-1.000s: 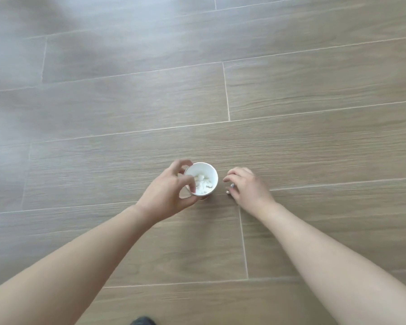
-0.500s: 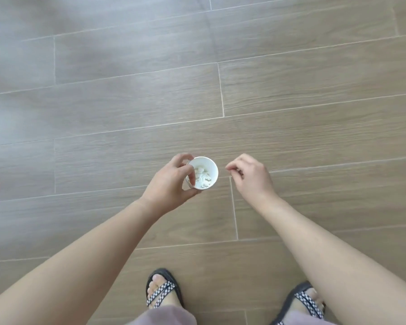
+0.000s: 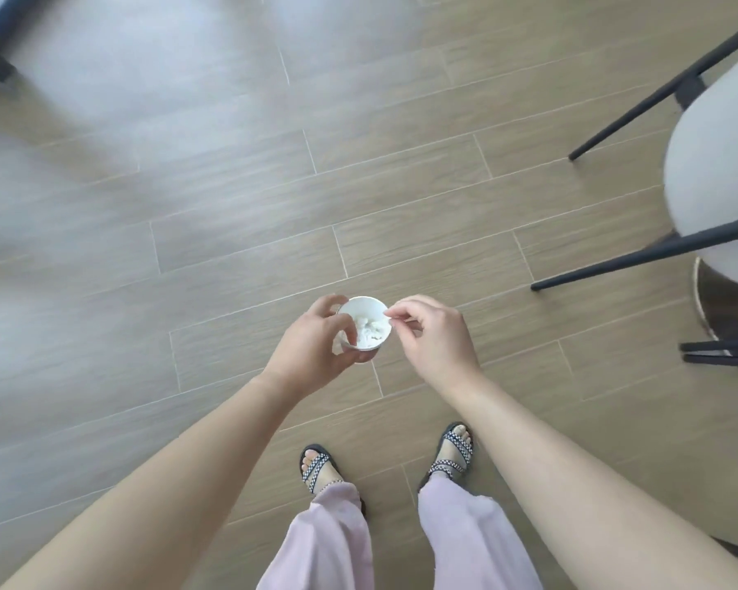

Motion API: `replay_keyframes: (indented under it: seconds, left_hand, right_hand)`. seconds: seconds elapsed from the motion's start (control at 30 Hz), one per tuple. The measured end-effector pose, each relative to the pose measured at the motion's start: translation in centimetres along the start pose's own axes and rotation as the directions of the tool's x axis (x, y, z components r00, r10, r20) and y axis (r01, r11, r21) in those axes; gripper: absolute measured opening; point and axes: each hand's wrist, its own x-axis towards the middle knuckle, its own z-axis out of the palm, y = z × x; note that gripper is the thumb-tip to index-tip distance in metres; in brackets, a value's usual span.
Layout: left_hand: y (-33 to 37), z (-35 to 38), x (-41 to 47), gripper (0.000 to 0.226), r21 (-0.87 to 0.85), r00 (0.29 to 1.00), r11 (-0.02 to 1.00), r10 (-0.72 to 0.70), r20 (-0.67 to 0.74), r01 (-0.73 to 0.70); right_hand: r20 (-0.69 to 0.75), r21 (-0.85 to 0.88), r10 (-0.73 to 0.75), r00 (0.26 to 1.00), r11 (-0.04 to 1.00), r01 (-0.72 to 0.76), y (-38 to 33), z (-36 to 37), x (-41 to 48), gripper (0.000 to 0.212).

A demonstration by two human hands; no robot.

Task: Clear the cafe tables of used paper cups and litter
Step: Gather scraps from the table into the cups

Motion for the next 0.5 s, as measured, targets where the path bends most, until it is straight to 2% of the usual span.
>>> replay_keyframes:
  seconds: [0.17,0.37,0.5]
  left_hand:
    - [7.8,-6.0,-1.9,0.026,-0.056,0.998,0.997,0.041,-0.054,-0.044]
    - [15.1,-8.9,-3.7,0.018,-0.105,0.978,0.975,0.185,-0.092,-0.194]
    - [20.1,-9.5,-4.2,0.014,-0.108,0.939,0.933,0.339,-0.053,-0.343]
  right_hand:
    - [-0.06,-0.054,-0.027,0.998,0.998,0.024,-7.1,-7.3,-3.1,0.013]
    - [-0.23,-0.156,-0.056,0.972,0.987,0.019,-12.0,-13.9,-7.4,0.013]
    - [-0.327,-0.202,-0.008,0.945,0.977,-0.062,-12.9,-17.9,-11.0,0.019]
